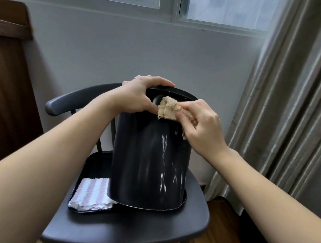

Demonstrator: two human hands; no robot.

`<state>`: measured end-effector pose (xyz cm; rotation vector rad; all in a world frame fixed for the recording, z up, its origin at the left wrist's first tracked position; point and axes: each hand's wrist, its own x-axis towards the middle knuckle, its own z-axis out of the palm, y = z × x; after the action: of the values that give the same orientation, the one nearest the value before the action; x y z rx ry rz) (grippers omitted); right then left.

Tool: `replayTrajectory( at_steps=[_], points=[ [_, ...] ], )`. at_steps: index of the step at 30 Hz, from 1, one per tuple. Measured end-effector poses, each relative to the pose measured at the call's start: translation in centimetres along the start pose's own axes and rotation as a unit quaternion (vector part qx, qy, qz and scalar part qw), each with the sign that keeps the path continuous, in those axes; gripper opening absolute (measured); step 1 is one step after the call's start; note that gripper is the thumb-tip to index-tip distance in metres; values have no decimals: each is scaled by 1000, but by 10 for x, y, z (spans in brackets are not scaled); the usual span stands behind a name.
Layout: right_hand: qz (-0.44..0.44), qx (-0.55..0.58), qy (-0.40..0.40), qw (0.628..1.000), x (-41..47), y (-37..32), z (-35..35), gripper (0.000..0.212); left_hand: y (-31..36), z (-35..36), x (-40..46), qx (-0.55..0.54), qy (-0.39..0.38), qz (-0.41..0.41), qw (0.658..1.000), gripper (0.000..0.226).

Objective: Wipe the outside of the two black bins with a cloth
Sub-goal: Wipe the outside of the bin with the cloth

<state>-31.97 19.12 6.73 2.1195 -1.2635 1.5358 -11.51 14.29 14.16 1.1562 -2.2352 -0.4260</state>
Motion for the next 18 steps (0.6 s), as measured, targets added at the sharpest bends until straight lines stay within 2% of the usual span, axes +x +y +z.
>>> replayTrajectory(
  at_steps=[5, 12, 18],
  points=[
    [-81, -21, -38, 996, -18, 5, -1, 16, 0, -2, -2, 23, 2, 0, 1000, 73],
    [-16, -49, 15, 999, 20, -5, 5, 15, -2, -2, -3, 30, 2, 23, 999, 73],
    [-98, -35, -26, 994, -23, -2, 0, 15, -6, -6, -2, 30, -11, 17, 999, 74]
  ],
)
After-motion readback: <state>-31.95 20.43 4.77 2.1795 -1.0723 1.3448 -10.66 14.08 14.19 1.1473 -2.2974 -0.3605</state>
